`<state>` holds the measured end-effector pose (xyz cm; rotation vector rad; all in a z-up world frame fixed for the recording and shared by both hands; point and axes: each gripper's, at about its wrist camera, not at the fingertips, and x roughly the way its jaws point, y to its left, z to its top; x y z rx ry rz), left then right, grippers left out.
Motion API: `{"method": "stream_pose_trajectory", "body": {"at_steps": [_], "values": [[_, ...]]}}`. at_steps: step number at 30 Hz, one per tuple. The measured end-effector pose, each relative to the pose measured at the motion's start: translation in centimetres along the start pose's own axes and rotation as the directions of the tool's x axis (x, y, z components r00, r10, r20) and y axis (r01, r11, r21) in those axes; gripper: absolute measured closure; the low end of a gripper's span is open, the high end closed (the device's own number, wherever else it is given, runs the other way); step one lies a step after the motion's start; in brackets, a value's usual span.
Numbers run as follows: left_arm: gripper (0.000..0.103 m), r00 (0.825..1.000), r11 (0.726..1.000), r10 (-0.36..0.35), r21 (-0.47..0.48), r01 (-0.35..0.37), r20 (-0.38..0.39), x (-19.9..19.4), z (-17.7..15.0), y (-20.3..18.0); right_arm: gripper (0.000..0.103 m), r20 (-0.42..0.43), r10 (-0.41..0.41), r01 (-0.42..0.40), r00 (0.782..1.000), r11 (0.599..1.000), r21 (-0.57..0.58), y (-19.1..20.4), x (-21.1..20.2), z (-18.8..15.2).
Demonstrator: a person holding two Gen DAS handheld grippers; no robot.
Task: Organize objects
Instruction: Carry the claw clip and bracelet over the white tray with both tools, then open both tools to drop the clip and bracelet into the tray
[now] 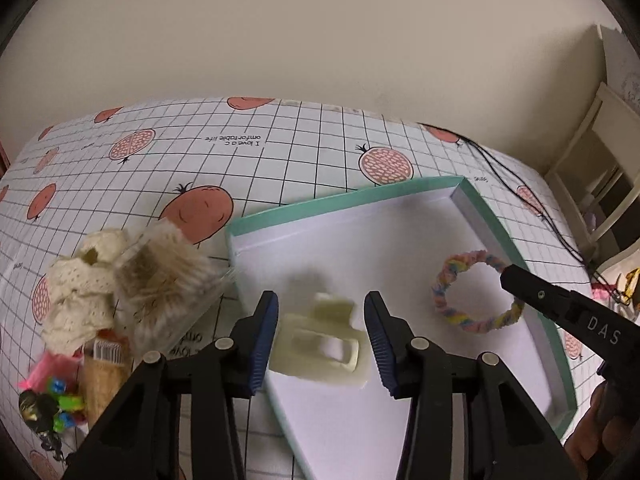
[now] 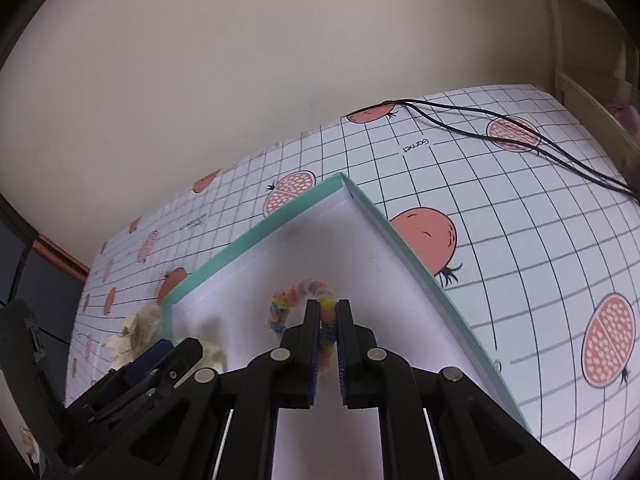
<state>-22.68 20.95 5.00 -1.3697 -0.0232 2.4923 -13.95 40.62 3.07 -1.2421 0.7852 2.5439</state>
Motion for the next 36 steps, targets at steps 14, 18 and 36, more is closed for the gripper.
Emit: {"method": "stream_pose_trajectory", "body": {"at_steps": [14,18,36], "values": [[0.059,1.000,1.000,-0.004,-0.028,0.003,-0.011,1.4,0.2,0.5,0.091,-0.011,-0.049,0.049,0.999,0.999,-0.007,-0.5,1.5,0.0],[0.059,1.000,0.999,-0.007,-0.034,0.007,0.005,0.3,0.2,0.5,0.085,-0.016,-0.060,0.060,0.998,0.998,-0.011,-0.6,1.2,-0.1],[0.033,1.000,0.990,0.004,-0.139,-0.002,0.015,-3.7,-2.5,2.8,0.062,0.008,-0.119,0.119,0.993,0.983,-0.139,2.5,-2.3,-3.8]]}}
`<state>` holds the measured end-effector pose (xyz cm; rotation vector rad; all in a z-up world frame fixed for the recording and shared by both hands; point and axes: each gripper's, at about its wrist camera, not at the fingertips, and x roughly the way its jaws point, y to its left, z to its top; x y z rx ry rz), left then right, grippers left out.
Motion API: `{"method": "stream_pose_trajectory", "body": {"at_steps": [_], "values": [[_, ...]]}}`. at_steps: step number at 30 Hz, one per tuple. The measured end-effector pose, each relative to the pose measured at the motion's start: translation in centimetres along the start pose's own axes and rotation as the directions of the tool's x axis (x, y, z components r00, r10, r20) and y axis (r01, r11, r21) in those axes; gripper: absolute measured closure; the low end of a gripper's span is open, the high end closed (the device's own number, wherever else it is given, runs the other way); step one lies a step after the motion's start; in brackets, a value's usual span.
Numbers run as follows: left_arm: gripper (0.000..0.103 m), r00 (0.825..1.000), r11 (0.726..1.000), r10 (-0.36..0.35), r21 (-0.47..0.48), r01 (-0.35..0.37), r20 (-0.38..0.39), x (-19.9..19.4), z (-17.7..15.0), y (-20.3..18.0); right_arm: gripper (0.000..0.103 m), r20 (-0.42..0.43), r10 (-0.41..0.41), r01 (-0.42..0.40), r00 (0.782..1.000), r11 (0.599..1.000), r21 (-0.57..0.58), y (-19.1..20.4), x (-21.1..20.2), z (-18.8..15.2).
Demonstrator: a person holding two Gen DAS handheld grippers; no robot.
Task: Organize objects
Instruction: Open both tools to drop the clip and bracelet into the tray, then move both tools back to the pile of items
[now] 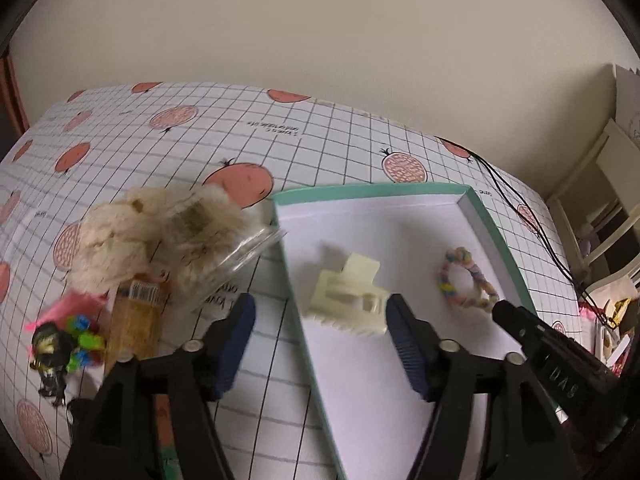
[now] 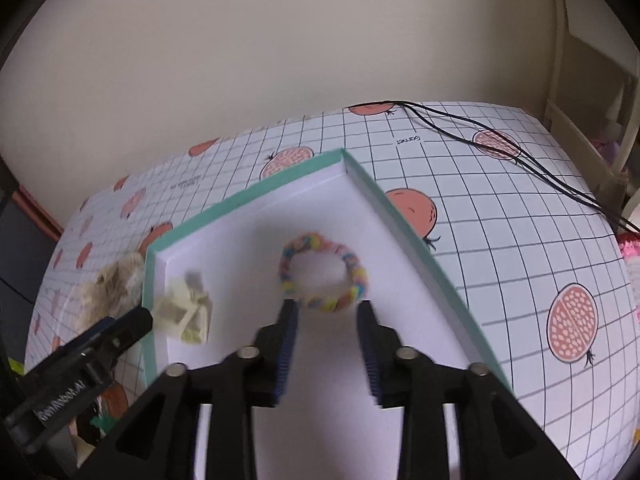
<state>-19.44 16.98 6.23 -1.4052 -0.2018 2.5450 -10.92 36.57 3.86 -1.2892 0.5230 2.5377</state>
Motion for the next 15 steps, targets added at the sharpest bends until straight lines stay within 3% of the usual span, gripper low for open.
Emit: {"method": "stream_pose_trajectory", "body": {"at_steps": [2,4,8,10,15], "values": [[0.027,1.000,1.000,0.007,-0.008,-0.007,-0.002,-0.3,-0.5,0.4,0.057,-0.002,-0.001,0.001,1.000,1.000,-0.013,0.4,-0.2,-0.5],[0.014,1.000,1.000,0.008,-0.024,-0.008,0.005,-0.6,-0.9,0.9,0.047,-0.005,-0.004,0.004,1.000,1.000,-0.021,0.7,-0.5,-1.0],[0.009,1.000,0.998,0.010,-0.058,-0.010,0.004,-1.1,-1.7,2.0,0.032,0.000,0.000,0.000,1.000,1.000,-0.028,1.2,-1.3,-1.6],[0.001,1.000,0.998,0.012,-0.068,-0.011,0.011,-1.4,-1.8,2.4,0.024,-0.004,-0.009,0.009,1.000,1.000,-0.028,1.4,-1.4,-1.9],[0.000,0.999,0.997,0.028,-0.079,-0.025,0.042,-2.5,-2.2,2.9,0.010,-0.014,-0.013,0.012,1.000,1.000,-0.020,1.7,-1.7,-2.6]]}}
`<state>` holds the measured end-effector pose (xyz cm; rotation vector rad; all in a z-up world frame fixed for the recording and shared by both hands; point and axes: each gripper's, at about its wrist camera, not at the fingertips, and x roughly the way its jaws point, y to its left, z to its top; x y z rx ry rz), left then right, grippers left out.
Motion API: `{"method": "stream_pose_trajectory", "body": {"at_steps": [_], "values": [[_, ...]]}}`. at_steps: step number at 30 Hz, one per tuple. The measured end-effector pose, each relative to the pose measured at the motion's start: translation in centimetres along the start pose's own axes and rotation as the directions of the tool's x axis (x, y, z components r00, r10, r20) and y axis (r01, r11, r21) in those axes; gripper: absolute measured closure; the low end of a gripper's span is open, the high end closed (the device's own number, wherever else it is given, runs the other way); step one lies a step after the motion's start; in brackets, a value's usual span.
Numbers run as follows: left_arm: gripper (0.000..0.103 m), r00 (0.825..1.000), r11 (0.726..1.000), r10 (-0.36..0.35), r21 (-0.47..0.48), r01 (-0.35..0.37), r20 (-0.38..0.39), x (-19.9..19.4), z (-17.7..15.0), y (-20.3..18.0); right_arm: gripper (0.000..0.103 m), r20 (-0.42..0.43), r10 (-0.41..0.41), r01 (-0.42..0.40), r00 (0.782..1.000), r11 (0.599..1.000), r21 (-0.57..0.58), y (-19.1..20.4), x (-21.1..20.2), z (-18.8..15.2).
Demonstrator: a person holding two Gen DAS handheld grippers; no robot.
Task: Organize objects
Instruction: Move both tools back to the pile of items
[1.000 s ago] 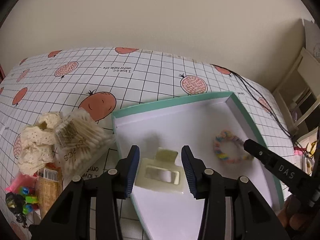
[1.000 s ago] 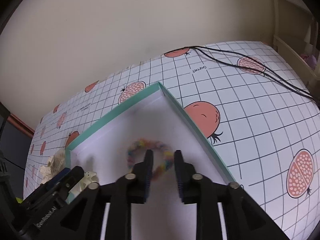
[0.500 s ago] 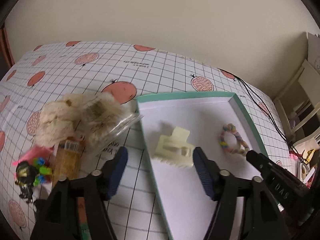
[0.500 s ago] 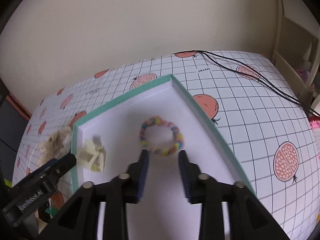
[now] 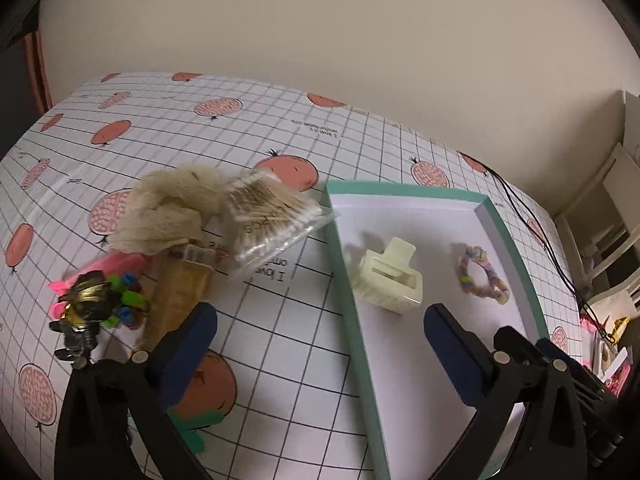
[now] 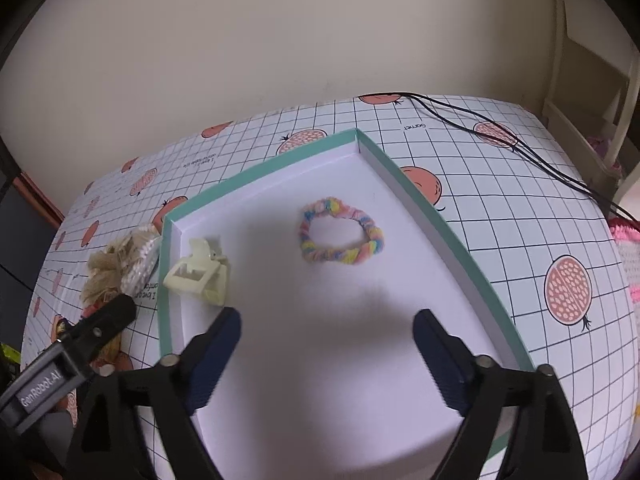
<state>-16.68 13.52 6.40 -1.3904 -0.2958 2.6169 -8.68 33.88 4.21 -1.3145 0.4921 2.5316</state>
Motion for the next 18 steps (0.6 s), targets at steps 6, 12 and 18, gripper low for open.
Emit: {"method": "stream_pose_trajectory", "body": {"at_steps": [6,12,18], "values": [[0.000,1.000,0.999,0.002,-0.033,-0.002,0.008,-0.7,-0.2,1.0,0.000,0.012,-0.013,0.013,1.000,1.000,-0.011,0.3,-0.7,-0.5],[0.000,1.000,0.999,-0.006,-0.036,0.007,0.027,-1.5,-0.4,1.4,0.000,0.047,-0.032,0.032,0.998,0.999,-0.010,0.3,-1.7,-0.6],[0.000,0.999,0.998,-0.026,-0.050,0.027,0.036,-2.5,-0.7,2.0,0.000,0.077,-0.043,0.045,0.996,0.999,-0.027,0.5,-2.6,-0.8]]}}
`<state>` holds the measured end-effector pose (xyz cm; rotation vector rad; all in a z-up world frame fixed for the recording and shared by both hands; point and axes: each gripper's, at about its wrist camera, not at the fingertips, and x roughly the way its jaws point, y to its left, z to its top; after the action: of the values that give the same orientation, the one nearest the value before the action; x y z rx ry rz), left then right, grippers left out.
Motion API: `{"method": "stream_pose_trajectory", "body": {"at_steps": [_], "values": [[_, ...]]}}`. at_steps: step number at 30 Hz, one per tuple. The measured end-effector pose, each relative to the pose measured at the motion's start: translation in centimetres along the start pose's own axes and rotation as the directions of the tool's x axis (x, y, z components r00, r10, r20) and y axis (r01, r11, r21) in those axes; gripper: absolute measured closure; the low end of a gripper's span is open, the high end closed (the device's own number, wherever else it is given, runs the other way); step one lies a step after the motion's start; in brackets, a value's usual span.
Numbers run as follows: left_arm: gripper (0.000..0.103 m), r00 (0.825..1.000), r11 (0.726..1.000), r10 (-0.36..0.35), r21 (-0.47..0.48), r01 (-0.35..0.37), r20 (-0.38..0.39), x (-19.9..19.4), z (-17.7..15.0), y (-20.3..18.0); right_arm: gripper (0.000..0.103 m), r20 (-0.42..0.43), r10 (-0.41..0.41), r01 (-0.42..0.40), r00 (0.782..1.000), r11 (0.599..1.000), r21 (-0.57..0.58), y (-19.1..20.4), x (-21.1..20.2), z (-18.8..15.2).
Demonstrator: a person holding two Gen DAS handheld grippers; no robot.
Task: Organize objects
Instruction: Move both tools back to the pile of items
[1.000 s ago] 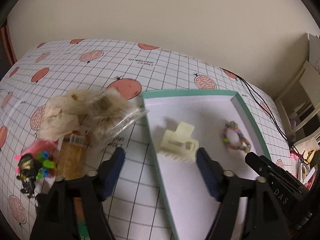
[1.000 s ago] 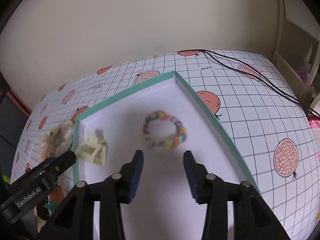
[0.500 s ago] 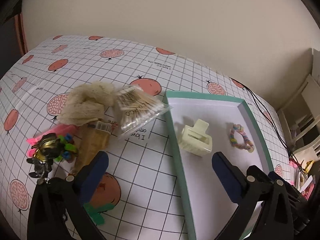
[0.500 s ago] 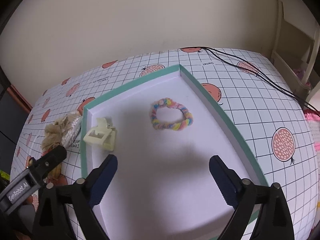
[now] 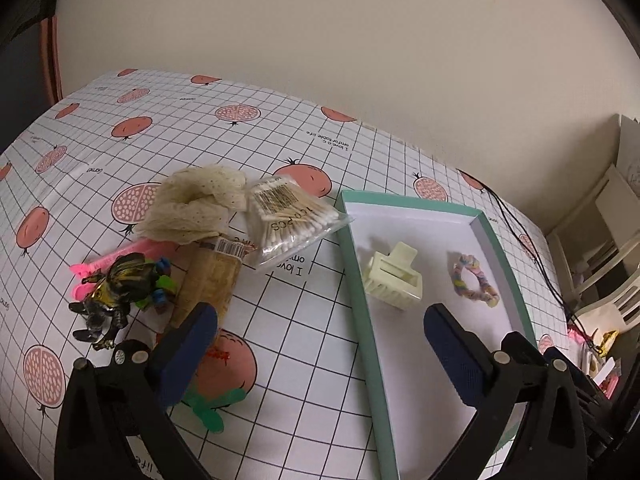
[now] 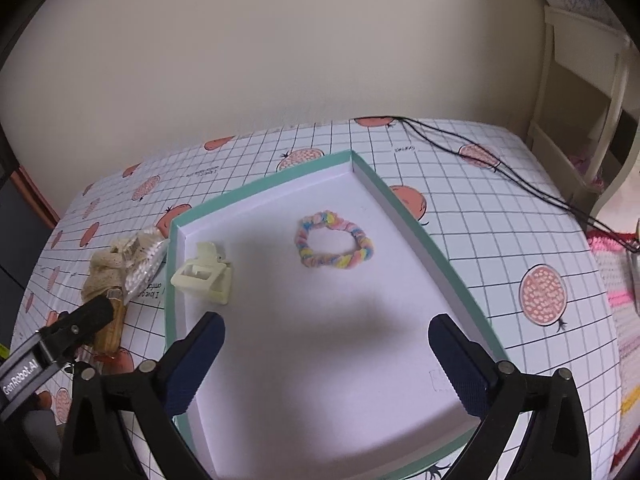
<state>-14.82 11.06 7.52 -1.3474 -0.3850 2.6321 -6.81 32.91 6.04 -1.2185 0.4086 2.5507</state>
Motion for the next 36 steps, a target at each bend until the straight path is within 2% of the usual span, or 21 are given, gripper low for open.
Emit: {"method": "stream_pose_trajectory", "body": {"at_steps": [3,10,19,23,29,32,36], "values": [[0.000,1.000,1.000,-0.012,-0.004,0.012,0.001,-0.6,0.1,0.4,0.000,0.006,0.037,-0.037,0.999,0.999,0.016,0.0,-0.3,-0.1],[0.000,0.998,1.000,0.029,-0.004,-0.028,0.057,-2.7,1.0,2.4,0.000,0.036,0.088,-0.089,0.995,0.996,0.010,1.6,-1.3,0.2],[0.000,0.996,0.997,0.074,-0.029,-0.073,0.043,-4.1,2.2,6.3,0.000,0.019,0.162,-0.162,0.987,0.987,-0.009,5.9,-1.5,0.1],[0.000,0.996,0.994,0.083,-0.076,-0.082,0.018,-4.5,2.5,9.0,0.000,0.004,0.193,-0.193,0.981,0.981,-0.019,8.1,-1.4,-0.1],[0.000,0.990,0.983,0.133,-0.122,-0.137,-0.044,-4.7,2.3,12.5,0.002,-0.059,0.264,-0.266,0.963,0.963,-0.047,11.8,-0.6,-1.0],[0.000,0.982,0.974,0.168,-0.141,-0.178,-0.084,-4.5,2.0,13.8,0.005,-0.109,0.285,-0.293,0.952,0.953,-0.070,13.6,0.1,-1.5],[0.000,0.974,0.962,0.174,-0.187,-0.200,-0.148,-4.0,1.4,15.2,0.008,-0.185,0.287,-0.312,0.940,0.942,-0.125,16.3,1.1,-2.8]]}}
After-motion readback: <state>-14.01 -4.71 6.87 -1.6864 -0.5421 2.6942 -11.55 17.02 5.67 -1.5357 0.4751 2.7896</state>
